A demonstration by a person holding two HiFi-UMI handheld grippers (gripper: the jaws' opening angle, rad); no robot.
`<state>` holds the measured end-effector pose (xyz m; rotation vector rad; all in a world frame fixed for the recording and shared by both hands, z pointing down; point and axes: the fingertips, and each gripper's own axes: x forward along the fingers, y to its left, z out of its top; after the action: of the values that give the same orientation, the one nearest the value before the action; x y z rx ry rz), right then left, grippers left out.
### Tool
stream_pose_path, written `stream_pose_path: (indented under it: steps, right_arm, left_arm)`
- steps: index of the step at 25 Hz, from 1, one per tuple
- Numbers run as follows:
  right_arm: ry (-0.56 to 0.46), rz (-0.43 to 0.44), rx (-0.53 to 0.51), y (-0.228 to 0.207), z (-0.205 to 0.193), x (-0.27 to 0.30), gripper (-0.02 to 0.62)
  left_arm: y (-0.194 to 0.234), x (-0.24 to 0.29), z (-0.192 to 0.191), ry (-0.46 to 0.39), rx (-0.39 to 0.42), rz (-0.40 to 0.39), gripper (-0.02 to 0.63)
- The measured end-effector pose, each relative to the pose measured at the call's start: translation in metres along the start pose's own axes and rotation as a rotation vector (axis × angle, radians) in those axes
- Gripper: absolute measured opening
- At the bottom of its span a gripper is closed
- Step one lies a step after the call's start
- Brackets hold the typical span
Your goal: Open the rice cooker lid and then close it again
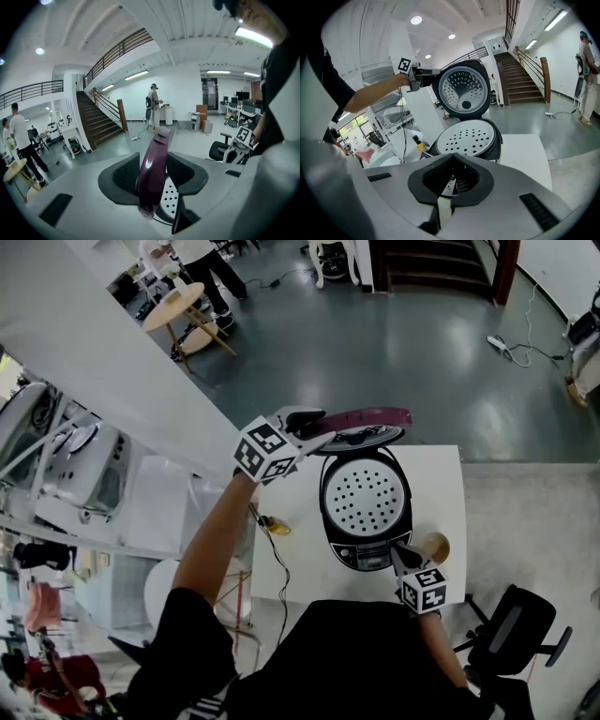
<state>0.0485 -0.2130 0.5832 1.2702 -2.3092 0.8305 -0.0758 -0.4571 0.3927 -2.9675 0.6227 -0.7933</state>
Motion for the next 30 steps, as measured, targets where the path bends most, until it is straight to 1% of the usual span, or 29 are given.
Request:
stream_pose_path:
  steps: [3, 7, 13, 15, 16, 21, 26, 30]
  right_arm:
    - [0.003, -0.003, 0.000, -0.001, -0.004, -0.001, 0.000]
    - [-0.003, -0.010, -0.001, -0.002, -0.005, -0.004, 0.000]
    - [-0.005, -0.014, -0.002, 0.002, -0.008, -0.007, 0.000]
    - [-0.007, -0.018, -0.003, 0.003, -0.007, -0.009, 0.000]
    - [-0.009, -0.020, -0.003, 0.003, -0.007, -0.009, 0.000]
    - [-0.016, -0.020, 0.001, 0.007, -0.006, -0.011, 0.000]
    - [-0.021, -0.023, 0.002, 0.010, -0.009, -0.013, 0.000]
    - [-0.026, -0.023, 0.005, 0.013, -0.011, -0.014, 0.000]
  left_arm:
    - [-0.006, 0.000, -0.002, 0.018, -0.006, -0.042, 0.173]
    - [-0.014, -0.002, -0.004, 0.039, 0.003, -0.078, 0.168]
    - [-0.029, -0.007, -0.006, 0.057, -0.005, -0.148, 0.160]
    - [-0.034, -0.008, -0.007, 0.059, -0.010, -0.175, 0.151]
    - [-0.037, -0.009, -0.007, 0.060, -0.013, -0.184, 0.137]
    - [-0.042, -0.010, -0.009, 0.063, -0.011, -0.187, 0.120]
    - [-0.050, -0.010, -0.013, 0.088, 0.021, -0.186, 0.115]
    - [-0.059, -0.011, -0.017, 0.117, 0.053, -0.207, 0.107]
